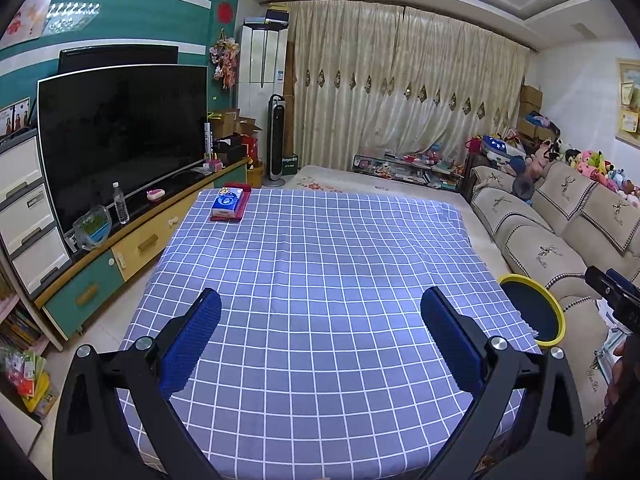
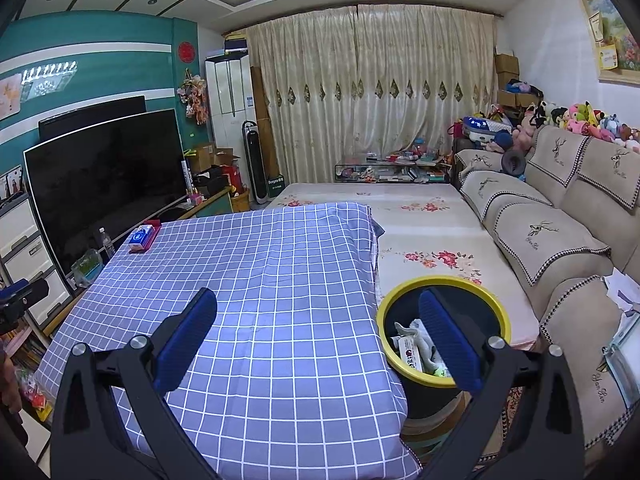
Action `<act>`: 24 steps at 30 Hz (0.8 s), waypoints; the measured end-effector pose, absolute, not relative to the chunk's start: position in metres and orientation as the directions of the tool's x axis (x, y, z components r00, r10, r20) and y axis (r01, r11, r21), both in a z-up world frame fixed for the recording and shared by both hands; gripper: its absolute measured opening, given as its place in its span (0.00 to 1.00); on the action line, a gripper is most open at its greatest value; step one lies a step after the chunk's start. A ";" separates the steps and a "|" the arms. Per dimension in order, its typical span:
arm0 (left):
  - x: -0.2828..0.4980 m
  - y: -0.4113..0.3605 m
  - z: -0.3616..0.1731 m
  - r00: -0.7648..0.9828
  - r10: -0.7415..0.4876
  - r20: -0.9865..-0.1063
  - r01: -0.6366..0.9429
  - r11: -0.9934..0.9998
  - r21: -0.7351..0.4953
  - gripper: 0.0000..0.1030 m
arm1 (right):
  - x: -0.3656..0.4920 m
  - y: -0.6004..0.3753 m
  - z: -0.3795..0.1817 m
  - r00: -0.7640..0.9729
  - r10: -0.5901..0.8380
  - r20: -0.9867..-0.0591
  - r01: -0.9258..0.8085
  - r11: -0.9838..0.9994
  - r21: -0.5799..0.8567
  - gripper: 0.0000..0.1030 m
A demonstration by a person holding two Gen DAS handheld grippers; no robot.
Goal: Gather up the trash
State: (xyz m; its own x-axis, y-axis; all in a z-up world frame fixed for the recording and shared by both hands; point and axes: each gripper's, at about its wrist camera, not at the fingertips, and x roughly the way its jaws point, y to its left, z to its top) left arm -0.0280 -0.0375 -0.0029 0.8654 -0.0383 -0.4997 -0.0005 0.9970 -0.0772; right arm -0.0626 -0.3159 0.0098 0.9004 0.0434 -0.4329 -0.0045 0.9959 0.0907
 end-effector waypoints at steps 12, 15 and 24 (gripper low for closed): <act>-0.026 -0.037 -0.004 0.865 -0.037 -0.500 -0.001 0.997 -0.076 0.95 | -0.061 -0.314 0.007 0.898 0.044 -0.437 -0.005 0.996 0.090 0.94; -0.025 -0.036 -0.004 0.865 -0.038 -0.501 0.000 0.997 -0.075 0.96 | -0.061 -0.313 0.007 0.899 0.044 -0.436 -0.005 0.996 0.091 0.94; -0.024 -0.034 -0.007 0.862 -0.043 -0.505 0.001 0.996 -0.084 0.96 | -0.060 -0.313 0.005 0.898 0.044 -0.437 -0.004 0.996 0.092 0.94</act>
State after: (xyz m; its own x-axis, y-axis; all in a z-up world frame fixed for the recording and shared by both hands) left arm -0.0238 -0.0342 -0.0067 0.8620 -0.0435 -0.5051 0.0010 0.9965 -0.0841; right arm -0.0603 -0.3125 0.0052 0.8984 0.0441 -0.4371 -0.0042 0.9958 0.0918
